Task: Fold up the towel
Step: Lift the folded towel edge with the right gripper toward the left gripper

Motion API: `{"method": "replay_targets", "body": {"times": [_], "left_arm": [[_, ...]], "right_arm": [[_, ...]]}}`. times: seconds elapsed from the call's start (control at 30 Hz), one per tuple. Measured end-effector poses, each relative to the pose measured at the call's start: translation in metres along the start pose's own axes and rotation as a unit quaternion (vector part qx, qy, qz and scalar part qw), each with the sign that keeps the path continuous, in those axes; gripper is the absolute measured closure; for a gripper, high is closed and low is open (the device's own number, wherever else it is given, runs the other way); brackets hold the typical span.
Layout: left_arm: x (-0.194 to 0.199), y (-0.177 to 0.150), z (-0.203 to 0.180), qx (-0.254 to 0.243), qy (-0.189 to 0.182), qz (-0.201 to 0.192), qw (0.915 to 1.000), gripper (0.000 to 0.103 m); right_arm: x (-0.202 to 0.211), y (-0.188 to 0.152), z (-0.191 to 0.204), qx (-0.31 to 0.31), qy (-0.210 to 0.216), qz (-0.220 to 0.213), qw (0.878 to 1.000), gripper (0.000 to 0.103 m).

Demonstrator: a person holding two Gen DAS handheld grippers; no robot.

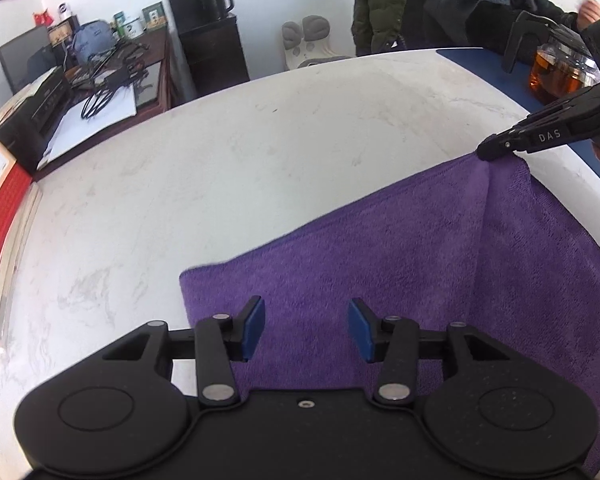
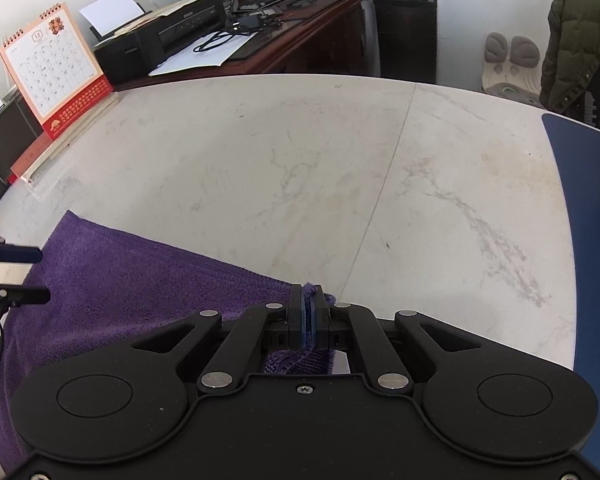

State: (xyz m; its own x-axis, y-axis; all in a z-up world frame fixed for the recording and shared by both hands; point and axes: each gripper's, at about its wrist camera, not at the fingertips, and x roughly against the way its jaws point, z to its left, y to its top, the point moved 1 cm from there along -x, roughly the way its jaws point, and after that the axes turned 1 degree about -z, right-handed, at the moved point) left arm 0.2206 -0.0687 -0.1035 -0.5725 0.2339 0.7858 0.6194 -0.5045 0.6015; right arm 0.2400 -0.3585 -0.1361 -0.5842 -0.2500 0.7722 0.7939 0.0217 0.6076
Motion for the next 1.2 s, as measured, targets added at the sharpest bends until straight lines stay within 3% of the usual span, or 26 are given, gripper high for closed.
{"method": "replay_targets", "body": {"times": [0.53,0.83,1.07,1.13,1.2], "left_arm": [[-0.043,0.022,0.008,-0.036,0.019,0.000,0.9992,0.060],[-0.046,0.025,0.009,-0.032,0.023,0.001,0.9992,0.060],[-0.013,0.030,0.001,-0.019,0.039,-0.036,0.9984,0.060],[0.007,0.032,-0.009,-0.025,0.030,-0.055,0.9977,0.060],[0.030,0.030,-0.031,-0.039,-0.018,-0.069,0.9967,0.060]], "right_arm": [[0.003,0.001,0.004,0.041,-0.031,-0.005,0.999,0.099],[0.007,-0.002,-0.002,0.068,-0.079,-0.012,0.995,0.085],[0.043,-0.009,-0.017,0.037,-0.103,-0.036,0.993,0.082],[0.060,-0.015,-0.019,0.030,-0.098,-0.044,0.994,0.082],[0.075,-0.024,-0.015,0.038,-0.079,-0.051,0.995,0.082]]}}
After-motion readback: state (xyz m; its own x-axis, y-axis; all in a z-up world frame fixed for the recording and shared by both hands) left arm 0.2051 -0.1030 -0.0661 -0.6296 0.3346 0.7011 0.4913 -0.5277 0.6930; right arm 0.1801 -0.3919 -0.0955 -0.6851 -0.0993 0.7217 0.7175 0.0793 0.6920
